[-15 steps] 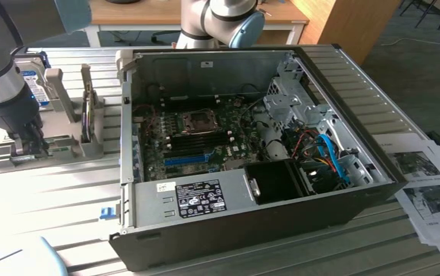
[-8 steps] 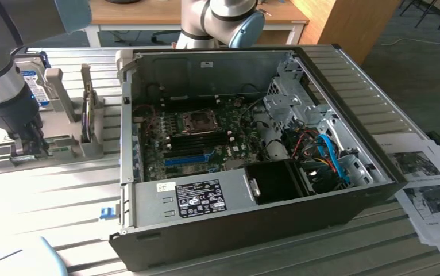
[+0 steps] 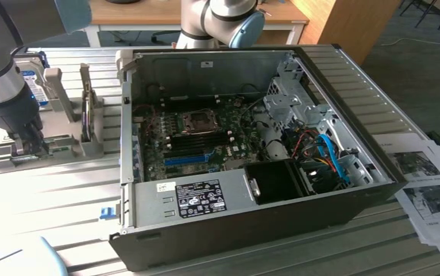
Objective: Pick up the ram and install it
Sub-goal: 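Pick up the ram and move it above insertion slot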
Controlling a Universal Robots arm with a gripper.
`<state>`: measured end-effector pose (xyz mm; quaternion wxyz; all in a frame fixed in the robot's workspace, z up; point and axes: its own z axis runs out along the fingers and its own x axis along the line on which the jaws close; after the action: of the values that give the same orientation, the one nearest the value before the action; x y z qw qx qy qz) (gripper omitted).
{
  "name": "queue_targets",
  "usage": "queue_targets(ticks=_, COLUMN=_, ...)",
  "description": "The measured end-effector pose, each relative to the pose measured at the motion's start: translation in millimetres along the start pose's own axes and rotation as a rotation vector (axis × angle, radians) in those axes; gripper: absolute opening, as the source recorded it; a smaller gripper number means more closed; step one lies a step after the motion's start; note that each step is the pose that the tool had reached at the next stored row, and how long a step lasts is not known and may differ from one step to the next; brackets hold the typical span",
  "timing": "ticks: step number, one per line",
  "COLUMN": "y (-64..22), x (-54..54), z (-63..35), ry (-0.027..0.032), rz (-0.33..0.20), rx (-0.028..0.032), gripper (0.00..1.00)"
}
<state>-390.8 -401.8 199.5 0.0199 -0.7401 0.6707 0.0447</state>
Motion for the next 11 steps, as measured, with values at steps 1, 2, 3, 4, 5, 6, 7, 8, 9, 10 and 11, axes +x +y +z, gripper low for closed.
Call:
queue_targets(ticks=1, y=0.0, x=0.0, z=0.0, ry=0.0000, rz=0.000, rx=0.0000, gripper=0.11)
queue_targets(ticks=2, y=0.0, x=0.0, z=0.0, ry=0.0000, rz=0.000, rx=0.0000, gripper=0.11)
queue_targets(ticks=3, y=0.0, x=0.0, z=0.0, ry=0.0000, rz=0.000, rx=0.0000, gripper=0.11)
queue_targets(ticks=4, y=0.0, x=0.0, z=0.0, ry=0.0000, rz=0.000, rx=0.0000, gripper=0.11)
queue_targets(ticks=5, y=0.0, x=0.0, z=0.0, ry=0.0000, rz=0.000, rx=0.0000, gripper=0.11)
queue_targets(ticks=6, y=0.0, x=0.0, z=0.0, ry=0.0000, rz=0.000, rx=0.0000, gripper=0.11)
queue_targets(ticks=7, y=0.0, x=0.0, z=-0.2, ry=-0.0001, rz=0.000, rx=0.0002, gripper=0.11)
queue_targets(ticks=8, y=0.0, x=-0.1, z=-0.5, ry=0.0000, rz=0.000, rx=0.0001, gripper=0.11)
queue_targets(ticks=9, y=0.0, x=-0.1, z=-1.0, ry=0.0000, rz=0.000, rx=0.0001, gripper=0.11)
queue_targets(ticks=10, y=0.0, x=-0.2, z=-1.5, ry=0.0000, rz=0.000, rx=0.0001, gripper=0.11)
queue_targets(ticks=11, y=0.1, x=-0.2, z=-1.9, ry=0.0000, rz=0.001, rx=0.0000, gripper=0.11)
